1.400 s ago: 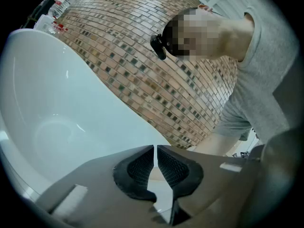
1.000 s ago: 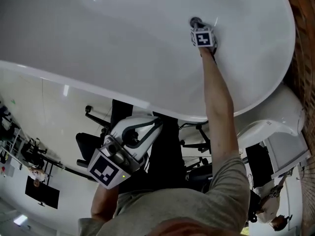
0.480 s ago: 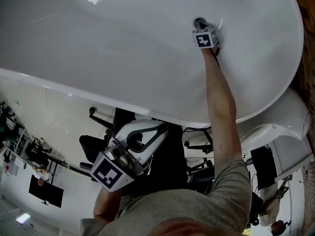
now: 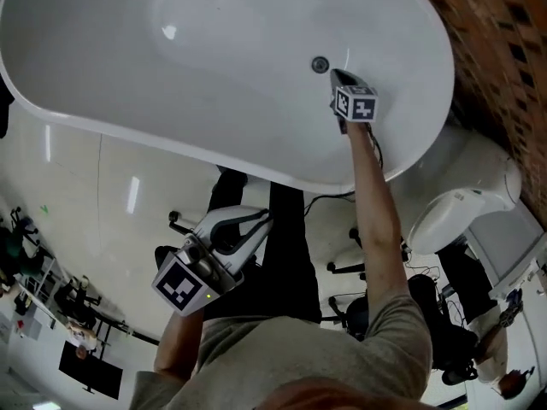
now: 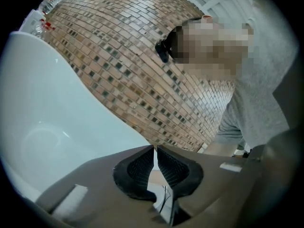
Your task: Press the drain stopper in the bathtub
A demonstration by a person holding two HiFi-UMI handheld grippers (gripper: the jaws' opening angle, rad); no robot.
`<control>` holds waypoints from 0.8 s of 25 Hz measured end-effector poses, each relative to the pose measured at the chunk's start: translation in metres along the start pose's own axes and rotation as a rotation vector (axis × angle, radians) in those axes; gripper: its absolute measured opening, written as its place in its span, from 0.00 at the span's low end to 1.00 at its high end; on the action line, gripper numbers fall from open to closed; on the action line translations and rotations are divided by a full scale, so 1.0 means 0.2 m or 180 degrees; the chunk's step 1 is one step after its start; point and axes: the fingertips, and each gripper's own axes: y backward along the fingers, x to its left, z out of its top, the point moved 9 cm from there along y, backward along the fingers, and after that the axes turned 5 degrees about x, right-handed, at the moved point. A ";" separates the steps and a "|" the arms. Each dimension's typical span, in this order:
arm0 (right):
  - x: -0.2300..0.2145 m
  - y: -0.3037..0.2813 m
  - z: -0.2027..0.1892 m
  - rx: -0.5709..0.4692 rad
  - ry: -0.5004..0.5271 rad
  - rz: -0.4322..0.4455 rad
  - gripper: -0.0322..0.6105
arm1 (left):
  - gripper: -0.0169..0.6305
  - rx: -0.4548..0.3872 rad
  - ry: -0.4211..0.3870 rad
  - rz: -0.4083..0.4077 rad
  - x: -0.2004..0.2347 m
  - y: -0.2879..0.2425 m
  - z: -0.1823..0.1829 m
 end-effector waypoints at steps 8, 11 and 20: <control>0.58 1.84 0.18 -0.1962 -0.0836 0.0487 0.10 | 0.05 -0.0282 -0.0454 -0.0670 -0.44 0.39 0.47; 0.88 2.42 0.03 -0.2491 -0.0802 0.0463 0.10 | 0.05 -0.0375 -0.0624 -0.0889 -0.54 0.61 0.64; 1.66 3.57 -0.20 -0.3878 -0.0188 -0.0287 0.10 | 0.05 -0.0772 -0.1156 -0.1600 -0.86 0.94 1.05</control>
